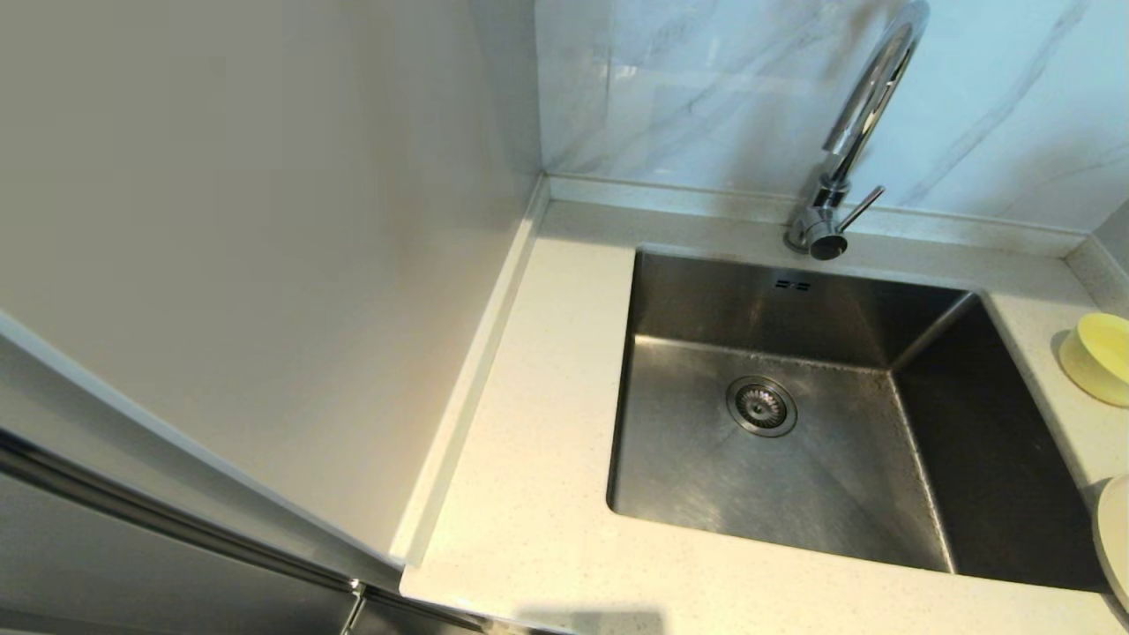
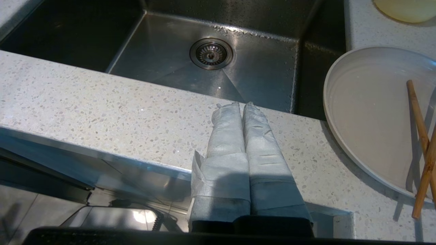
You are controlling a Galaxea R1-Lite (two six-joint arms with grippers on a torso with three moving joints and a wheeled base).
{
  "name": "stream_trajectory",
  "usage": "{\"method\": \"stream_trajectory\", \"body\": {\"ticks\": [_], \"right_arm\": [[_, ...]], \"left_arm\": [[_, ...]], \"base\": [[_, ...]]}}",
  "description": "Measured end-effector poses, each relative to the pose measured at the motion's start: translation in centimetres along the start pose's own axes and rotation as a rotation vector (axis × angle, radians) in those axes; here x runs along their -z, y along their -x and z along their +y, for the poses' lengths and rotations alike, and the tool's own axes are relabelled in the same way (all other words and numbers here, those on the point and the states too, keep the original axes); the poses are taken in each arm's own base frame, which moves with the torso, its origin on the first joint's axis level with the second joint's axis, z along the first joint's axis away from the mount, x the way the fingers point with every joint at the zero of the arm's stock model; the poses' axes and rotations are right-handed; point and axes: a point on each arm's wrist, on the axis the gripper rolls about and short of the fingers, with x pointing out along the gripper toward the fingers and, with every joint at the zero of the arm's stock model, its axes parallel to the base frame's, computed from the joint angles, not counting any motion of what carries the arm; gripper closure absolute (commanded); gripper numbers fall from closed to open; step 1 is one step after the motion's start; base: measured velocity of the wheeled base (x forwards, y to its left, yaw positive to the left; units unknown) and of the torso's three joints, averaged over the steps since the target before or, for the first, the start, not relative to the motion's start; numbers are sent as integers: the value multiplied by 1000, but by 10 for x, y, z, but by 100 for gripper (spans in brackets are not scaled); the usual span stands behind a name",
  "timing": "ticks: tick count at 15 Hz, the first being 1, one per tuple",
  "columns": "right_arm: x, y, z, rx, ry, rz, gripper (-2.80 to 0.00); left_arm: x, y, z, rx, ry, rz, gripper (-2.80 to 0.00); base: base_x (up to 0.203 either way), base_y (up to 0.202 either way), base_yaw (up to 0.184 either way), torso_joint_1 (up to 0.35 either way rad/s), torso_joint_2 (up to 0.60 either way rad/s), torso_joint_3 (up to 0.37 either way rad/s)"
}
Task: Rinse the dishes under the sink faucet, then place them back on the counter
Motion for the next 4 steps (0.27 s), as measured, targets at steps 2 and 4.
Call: {"method": "stream_trajectory", "body": {"ticks": [2,4], "right_arm": [[0,0,0,0,-1,0,0],[0,0,0,0,1,0,0]], "left_arm": [[0,0,0,0,0,0,0],[0,0,0,0,0,0,0]], "base": [[0,0,0,0,0,0],[0,0,0,0,0,0]]}}
